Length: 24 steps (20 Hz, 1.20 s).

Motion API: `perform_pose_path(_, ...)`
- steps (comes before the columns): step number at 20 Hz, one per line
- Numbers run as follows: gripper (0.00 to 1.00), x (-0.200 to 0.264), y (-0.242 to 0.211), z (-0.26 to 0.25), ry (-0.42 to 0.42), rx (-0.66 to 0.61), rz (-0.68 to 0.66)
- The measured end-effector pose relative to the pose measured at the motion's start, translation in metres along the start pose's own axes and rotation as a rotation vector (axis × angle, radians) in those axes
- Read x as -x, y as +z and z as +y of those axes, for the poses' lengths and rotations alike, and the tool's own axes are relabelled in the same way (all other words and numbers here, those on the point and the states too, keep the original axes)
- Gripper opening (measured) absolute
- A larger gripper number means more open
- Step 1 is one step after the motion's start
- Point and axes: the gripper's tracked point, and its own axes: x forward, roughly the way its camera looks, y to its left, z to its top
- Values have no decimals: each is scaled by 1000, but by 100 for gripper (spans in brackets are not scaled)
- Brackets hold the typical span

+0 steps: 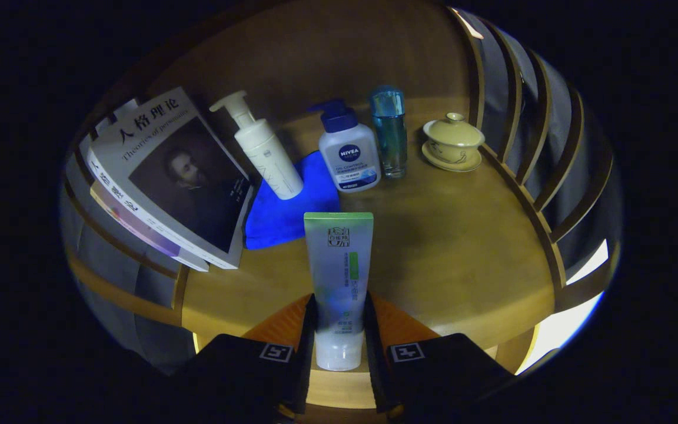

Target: Pull open the drawer, take out the items inside it, and place them on the countertop above the cabinet.

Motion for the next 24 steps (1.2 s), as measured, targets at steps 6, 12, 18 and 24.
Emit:
perform_pose_path(6,53,-16,-10,11,-18,-3,22)
perform_pose_path(12,98,6,-7,5,-62,73,-109)
perform_pose_path(18,98,89,-13,18,-57,227,-448)
perform_pose_path(24,98,185,-66,35,20,249,-774)
